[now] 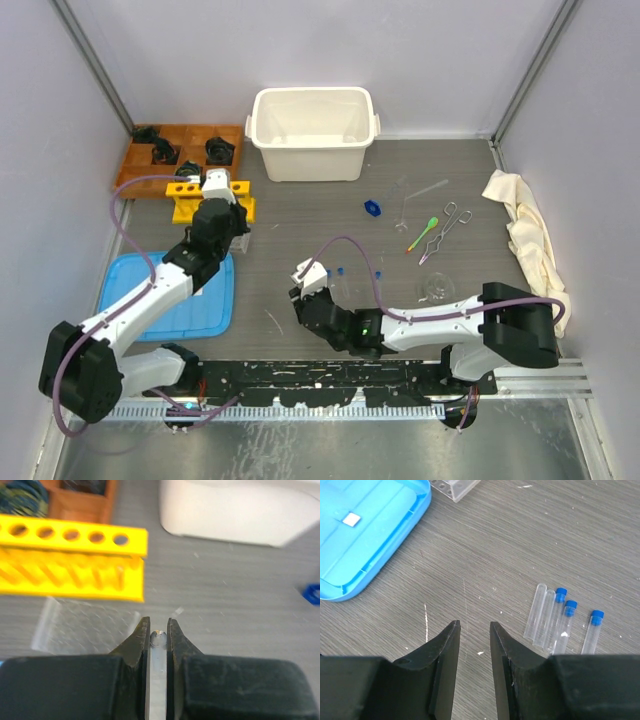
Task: Organize the chemistry lab equipment
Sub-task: Pick up the test tube at the center of the board, then insert the test tube into the slot of the test tube rack.
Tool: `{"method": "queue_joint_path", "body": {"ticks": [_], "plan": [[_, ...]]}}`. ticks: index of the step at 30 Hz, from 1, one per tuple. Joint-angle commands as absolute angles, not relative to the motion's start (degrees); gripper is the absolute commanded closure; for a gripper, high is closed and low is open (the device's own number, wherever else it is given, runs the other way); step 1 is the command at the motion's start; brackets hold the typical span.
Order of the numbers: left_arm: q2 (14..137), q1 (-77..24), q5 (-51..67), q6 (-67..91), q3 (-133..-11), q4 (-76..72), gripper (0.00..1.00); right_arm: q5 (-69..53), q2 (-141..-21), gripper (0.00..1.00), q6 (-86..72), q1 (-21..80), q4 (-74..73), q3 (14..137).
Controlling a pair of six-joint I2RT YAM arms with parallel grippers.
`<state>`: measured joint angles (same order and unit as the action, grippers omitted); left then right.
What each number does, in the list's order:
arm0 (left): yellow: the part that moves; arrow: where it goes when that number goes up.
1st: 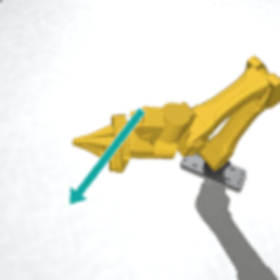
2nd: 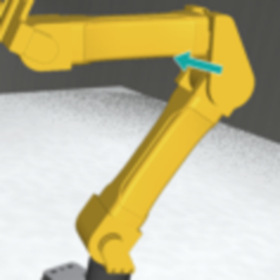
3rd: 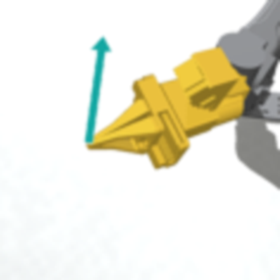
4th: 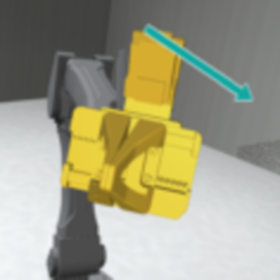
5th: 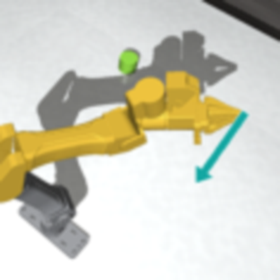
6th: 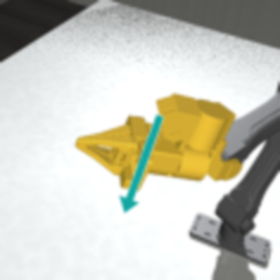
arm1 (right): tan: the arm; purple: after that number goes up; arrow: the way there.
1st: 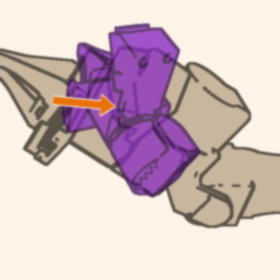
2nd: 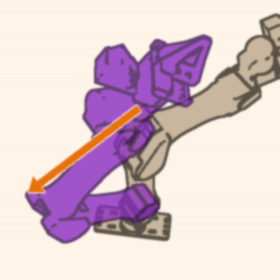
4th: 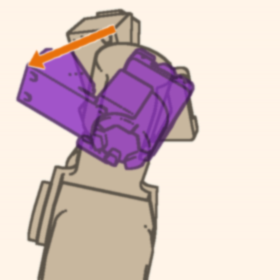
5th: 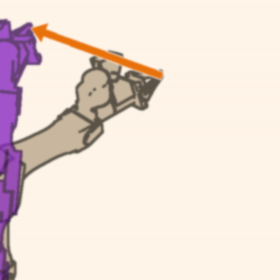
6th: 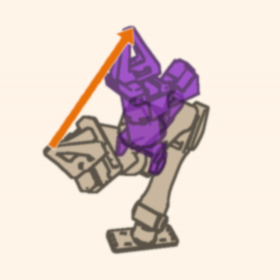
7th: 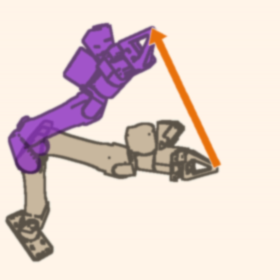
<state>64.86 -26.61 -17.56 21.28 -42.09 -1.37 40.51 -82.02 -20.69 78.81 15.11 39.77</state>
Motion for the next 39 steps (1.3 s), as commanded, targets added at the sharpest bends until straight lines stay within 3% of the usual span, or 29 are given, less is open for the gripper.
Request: {"method": "queue_joint_path", "body": {"ticks": [1, 5, 15, 39], "plan": [[69.0, -26.0, -36.8, 10.5, -45.0, -14.1, 1.0, 42.9, -79.6, 0.63, -22.9, 78.9, 15.6, 38.8], [74.4, -22.9, -38.0, 8.4, -45.9, -21.7, 1.0, 42.6, -78.1, 0.63, -23.3, 78.8, 16.0, 37.4], [82.7, -14.3, -27.7, 12.0, -49.4, -28.2, 1.0, 42.9, -72.8, 0.63, -23.6, 77.8, 15.0, 33.9], [90.4, -13.8, -24.0, 8.5, -51.3, -34.9, 1.0, 37.1, -69.9, 0.63, -23.2, 70.9, 16.2, 30.6]]}}
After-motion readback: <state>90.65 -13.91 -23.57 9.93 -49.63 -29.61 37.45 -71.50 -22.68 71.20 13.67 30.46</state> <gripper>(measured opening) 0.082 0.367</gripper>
